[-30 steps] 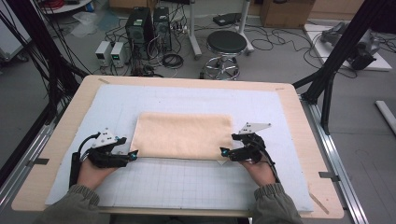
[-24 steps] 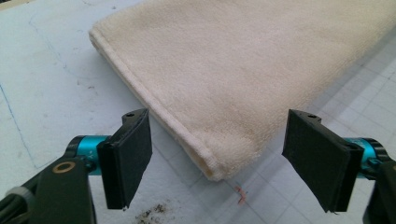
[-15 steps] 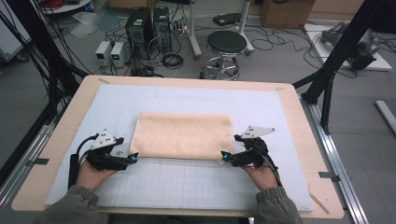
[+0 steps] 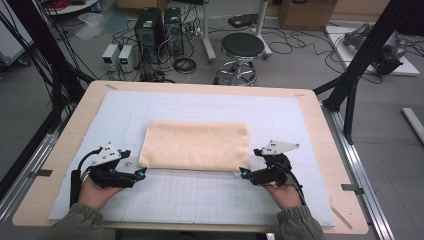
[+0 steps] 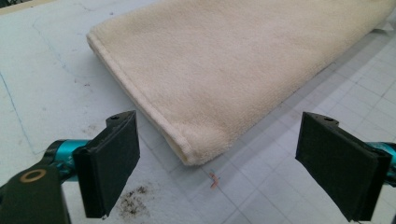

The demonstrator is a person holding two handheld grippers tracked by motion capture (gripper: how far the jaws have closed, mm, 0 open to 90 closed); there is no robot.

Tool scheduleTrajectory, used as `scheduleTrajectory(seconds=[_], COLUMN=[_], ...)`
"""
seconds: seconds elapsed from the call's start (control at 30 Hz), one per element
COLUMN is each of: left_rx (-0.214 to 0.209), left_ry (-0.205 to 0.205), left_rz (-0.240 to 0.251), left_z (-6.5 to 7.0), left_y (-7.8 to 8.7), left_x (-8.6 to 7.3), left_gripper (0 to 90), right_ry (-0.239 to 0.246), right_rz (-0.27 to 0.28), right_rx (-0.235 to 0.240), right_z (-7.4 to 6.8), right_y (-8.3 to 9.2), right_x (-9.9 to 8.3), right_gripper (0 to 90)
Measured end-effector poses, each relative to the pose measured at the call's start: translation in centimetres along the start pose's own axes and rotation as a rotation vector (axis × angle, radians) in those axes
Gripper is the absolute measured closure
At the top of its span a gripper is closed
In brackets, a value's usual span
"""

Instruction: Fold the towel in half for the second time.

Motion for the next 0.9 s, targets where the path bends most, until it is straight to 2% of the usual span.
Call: scheduleTrajectory(seconds=[0.3,0.9], left_rx=[-0.006,-0.008], left_ry=[0.000,0.003], left_rz=[0.008,0.024], left_z=[0.4,1.0], left_y=[0.6,2.2], left_x=[-0.3,-1.0], left_gripper=[12.3,11.9], right_ry=[0.012,-0.008], right_rz=[0.012,0.027], right_rx=[-0.007,-0.022], right_z=[-0.2,-0.4], right_y=[0.8,2.6], right_x=[-0.5,-1.7], right_gripper=[12.4,12.2])
Point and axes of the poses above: each handheld gripper's, and its own axes: y roughly backward along the jaws, x roughly out of its top, z roughly to its right, the point moved 3 cm from there along -y, roughly forward along the jaws, and after that the axes turned 4 degrees about -x, right-handed, at the moved point
